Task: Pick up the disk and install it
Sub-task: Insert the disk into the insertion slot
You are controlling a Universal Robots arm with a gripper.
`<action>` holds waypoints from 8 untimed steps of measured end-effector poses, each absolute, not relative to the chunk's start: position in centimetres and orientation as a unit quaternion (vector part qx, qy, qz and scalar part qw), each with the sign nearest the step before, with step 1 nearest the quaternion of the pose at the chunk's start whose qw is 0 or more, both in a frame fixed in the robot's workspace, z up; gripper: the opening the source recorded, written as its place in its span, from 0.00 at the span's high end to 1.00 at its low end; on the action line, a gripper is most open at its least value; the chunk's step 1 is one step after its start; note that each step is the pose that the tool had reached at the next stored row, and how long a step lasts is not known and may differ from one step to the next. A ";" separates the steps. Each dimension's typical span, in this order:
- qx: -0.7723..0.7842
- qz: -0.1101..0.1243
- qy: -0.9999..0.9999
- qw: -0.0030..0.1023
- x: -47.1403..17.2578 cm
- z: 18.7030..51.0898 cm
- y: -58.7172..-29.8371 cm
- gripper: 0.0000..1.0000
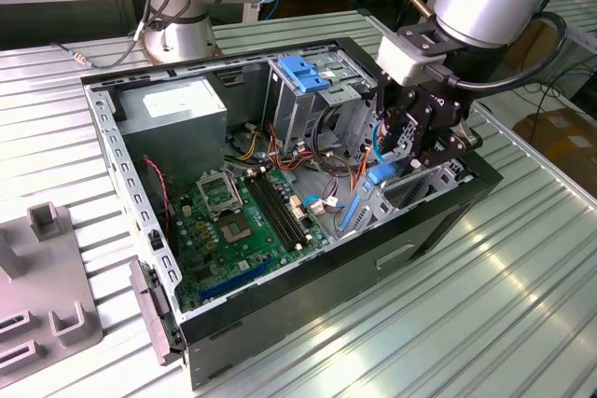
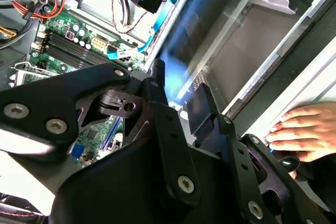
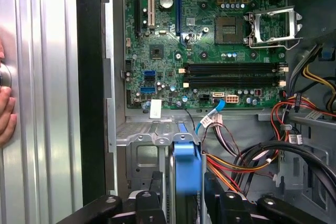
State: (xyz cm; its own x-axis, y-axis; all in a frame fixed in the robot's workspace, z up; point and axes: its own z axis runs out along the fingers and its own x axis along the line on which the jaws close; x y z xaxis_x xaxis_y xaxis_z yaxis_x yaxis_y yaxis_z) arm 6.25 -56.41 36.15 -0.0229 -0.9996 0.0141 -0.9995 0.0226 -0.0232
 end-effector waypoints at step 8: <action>-0.699 -0.013 0.715 0.003 6.2 36.1 -56.4 0.70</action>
State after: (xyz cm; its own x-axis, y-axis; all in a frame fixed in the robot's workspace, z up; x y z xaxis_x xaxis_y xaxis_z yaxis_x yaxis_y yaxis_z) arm 6.25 -56.41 36.15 -0.0230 -0.9996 0.0141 -0.9995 0.0226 -0.0233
